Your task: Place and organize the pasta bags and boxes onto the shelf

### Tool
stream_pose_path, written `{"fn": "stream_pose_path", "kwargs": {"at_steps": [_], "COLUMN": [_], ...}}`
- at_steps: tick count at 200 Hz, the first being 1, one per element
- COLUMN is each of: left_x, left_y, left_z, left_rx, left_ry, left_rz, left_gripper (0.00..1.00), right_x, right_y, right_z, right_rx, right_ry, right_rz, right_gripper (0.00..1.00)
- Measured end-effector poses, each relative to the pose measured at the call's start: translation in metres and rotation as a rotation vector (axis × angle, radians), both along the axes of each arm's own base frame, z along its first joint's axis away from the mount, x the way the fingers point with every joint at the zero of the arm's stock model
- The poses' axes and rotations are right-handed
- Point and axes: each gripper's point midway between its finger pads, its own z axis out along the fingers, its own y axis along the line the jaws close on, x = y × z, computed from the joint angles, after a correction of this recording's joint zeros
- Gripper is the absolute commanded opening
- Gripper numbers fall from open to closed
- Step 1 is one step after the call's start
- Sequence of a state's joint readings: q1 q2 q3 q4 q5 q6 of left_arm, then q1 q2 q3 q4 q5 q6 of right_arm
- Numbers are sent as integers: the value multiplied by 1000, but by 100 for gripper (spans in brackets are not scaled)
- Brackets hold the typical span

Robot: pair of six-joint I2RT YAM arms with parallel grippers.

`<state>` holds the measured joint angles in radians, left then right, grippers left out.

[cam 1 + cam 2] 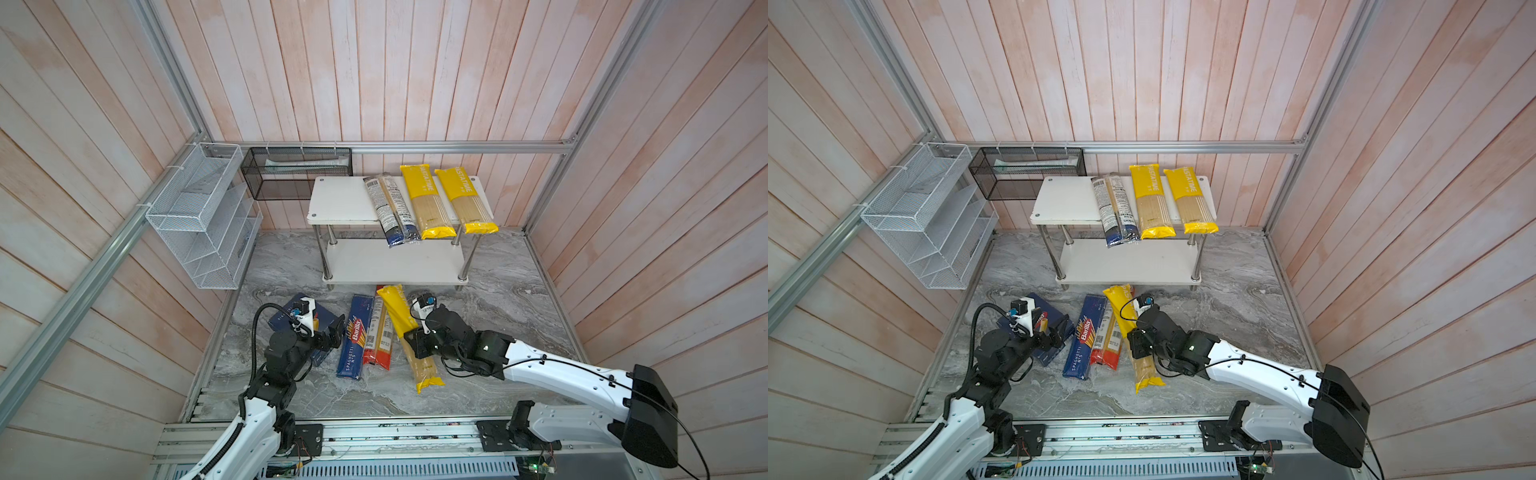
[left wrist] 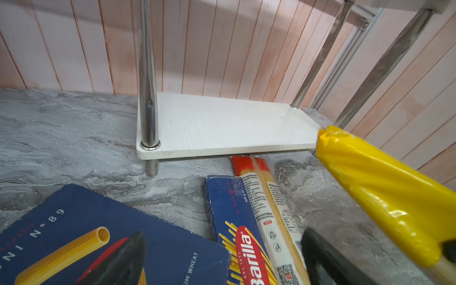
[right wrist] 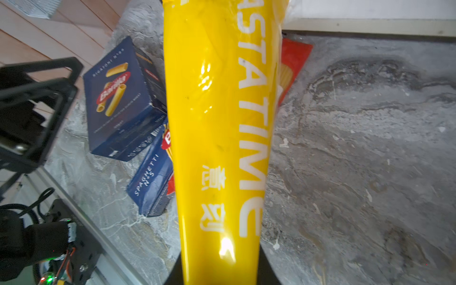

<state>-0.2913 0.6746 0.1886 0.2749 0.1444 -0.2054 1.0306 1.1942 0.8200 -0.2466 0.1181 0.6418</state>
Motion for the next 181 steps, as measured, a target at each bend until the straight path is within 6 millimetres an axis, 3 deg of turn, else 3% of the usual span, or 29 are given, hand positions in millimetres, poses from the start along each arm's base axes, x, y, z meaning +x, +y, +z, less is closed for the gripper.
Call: {"fn": "stream_pose_path", "kwargs": {"at_steps": [66, 146, 181], "left_x": [-2, 0, -1], "left_y": [2, 2, 1], "left_z": [12, 6, 6], "left_rx": [-11, -4, -3], "left_ry": [-42, -22, -24], "left_rz": [6, 10, 7], "left_gripper": [100, 100, 100], "right_x": [-3, 2, 10], "right_y": [41, 69, 81], "right_z": [56, 98, 132], "right_rx": [69, 91, 112], "right_ry": [-85, -159, -220], "right_rz": [88, 152, 166], "right_gripper": [21, 21, 21]}}
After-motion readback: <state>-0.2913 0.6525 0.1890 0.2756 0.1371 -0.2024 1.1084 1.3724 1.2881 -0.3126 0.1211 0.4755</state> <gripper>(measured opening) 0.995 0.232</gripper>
